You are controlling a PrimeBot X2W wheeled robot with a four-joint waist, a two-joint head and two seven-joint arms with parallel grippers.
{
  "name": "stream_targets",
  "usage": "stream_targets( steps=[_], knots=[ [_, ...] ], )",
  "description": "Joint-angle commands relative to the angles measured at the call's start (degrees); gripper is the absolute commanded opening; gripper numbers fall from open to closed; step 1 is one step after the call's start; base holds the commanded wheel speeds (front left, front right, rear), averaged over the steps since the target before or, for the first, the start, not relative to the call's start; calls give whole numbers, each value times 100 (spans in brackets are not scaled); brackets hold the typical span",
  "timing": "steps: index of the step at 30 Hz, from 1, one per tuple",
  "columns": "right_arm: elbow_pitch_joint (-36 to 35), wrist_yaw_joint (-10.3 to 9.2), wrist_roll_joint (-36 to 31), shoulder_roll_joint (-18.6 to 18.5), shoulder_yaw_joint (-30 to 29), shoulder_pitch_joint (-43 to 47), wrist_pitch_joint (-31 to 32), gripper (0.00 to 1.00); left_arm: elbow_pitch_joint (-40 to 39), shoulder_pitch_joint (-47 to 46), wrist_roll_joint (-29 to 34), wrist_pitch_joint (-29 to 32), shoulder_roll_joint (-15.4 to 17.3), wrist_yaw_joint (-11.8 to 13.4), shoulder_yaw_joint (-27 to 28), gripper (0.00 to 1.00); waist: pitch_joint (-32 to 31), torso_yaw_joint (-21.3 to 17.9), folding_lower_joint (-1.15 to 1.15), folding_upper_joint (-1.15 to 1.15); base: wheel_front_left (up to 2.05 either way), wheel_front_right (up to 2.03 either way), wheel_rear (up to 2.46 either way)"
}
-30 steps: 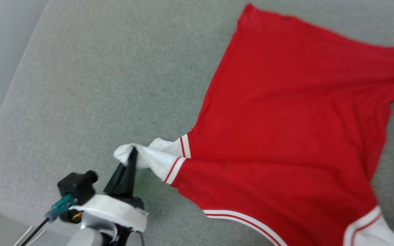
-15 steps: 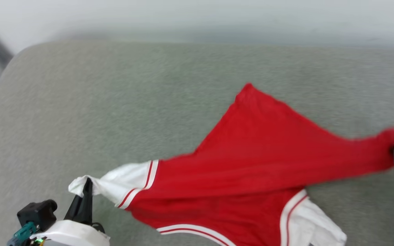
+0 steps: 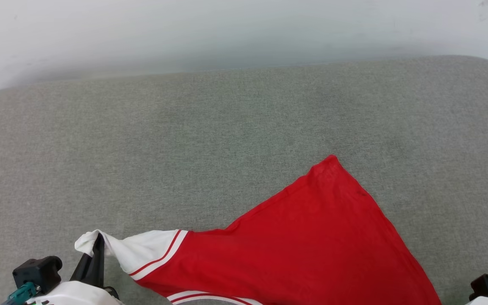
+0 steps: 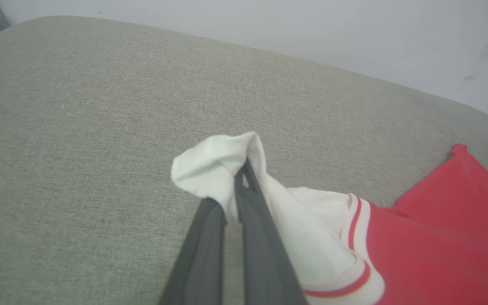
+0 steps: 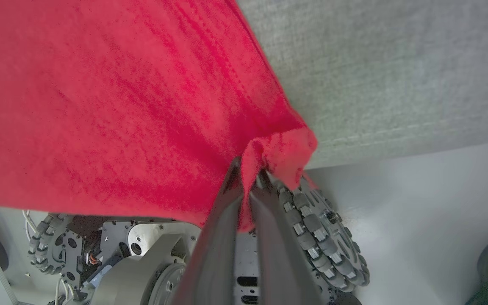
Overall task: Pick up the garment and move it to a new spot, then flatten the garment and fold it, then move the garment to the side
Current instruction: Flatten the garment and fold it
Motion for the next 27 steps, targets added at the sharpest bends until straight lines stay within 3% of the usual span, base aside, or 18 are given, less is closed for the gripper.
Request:
stream_targets(
  steps=[1, 4, 11, 15, 21, 27],
  knots=[
    [-7, -3, 109, 62, -10, -17, -191, 100, -9, 24, 42, 28, 60, 22, -3, 0, 24, -44, 0, 0, 0, 0, 0],
    [-120, -2, 167, 128, -49, -193, -873, 100, -38, 11, 51, 60, 80, 44, -20, 0, 41, -101, 0, 0, 0, 0, 0],
    [-119, -2, 220, -170, 72, -1056, -3337, 100, -162, -79, 86, 121, 128, 47, -79, 0, 131, -118, 0, 0, 0, 0, 0],
    [300, -2, 359, -380, 343, -1738, -3996, 100, -241, -258, 124, 113, 103, 4, -124, 0, 276, -11, 0, 0, 0, 0, 0],
    [831, -2, 582, -688, 871, -2756, -3499, 100, -222, -559, 172, 64, 26, -67, -228, 0, 538, 171, 0, 0, 0, 0, 0],
    [1220, -2, 704, -989, 1506, -3865, -1540, 100, -157, -1005, 228, -9, -61, -243, -380, 0, 928, 471, 0, 0, 0, 0, 0]
  ],
)
